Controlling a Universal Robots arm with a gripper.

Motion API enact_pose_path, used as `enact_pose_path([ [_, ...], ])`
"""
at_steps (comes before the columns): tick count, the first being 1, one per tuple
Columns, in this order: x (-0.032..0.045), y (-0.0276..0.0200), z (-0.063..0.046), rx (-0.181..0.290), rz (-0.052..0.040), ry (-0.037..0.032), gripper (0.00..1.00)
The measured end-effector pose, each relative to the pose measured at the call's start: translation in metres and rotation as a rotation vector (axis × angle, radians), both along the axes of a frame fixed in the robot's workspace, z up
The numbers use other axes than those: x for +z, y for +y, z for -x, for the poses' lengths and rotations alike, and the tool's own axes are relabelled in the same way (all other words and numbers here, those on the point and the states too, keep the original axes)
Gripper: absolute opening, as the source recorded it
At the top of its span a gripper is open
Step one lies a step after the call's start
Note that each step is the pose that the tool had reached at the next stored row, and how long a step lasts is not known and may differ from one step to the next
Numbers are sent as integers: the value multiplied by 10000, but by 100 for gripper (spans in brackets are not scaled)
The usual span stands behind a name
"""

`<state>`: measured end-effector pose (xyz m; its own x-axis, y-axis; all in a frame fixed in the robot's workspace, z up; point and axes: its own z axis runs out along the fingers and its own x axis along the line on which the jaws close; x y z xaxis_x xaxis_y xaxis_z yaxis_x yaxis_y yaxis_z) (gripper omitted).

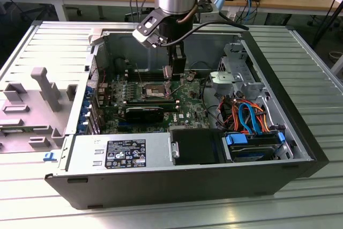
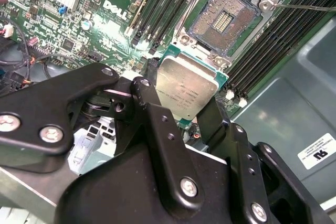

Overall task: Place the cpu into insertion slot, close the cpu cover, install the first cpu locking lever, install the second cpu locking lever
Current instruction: 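Place the cpu into insertion slot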

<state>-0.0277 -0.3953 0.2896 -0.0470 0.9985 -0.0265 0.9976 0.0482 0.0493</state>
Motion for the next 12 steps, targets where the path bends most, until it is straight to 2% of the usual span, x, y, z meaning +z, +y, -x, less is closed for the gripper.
enact_pose_path([
  [12,-3,0,36,0,3,0,55],
])
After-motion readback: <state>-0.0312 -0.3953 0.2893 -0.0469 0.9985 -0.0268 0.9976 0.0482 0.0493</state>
